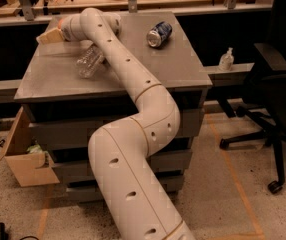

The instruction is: Pick orange

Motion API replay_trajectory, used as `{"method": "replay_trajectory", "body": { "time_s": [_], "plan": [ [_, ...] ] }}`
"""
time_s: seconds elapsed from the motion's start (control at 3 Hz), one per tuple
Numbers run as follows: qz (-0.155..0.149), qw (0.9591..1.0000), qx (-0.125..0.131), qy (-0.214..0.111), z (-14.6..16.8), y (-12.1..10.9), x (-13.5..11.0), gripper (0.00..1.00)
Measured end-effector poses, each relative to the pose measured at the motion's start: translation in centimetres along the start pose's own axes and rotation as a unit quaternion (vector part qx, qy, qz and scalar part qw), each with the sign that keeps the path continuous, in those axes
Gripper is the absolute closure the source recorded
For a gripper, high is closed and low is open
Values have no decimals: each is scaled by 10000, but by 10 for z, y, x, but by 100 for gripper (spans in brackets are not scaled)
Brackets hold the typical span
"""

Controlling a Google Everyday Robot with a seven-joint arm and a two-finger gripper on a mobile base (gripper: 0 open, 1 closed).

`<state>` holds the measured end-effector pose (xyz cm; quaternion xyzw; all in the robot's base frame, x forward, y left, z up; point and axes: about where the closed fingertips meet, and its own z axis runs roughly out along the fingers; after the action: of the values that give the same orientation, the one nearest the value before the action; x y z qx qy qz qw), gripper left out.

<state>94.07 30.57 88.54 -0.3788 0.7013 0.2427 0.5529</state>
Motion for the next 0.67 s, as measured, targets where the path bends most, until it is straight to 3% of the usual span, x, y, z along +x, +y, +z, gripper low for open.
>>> {"method": "replay_trajectory", "body": {
  "time_s": [0.33,0.67],
  "plan": [
    [155,9998,159,-8,0,-11,5,0],
    [391,9978,526,87,-3,-32,10,0]
  ]
}}
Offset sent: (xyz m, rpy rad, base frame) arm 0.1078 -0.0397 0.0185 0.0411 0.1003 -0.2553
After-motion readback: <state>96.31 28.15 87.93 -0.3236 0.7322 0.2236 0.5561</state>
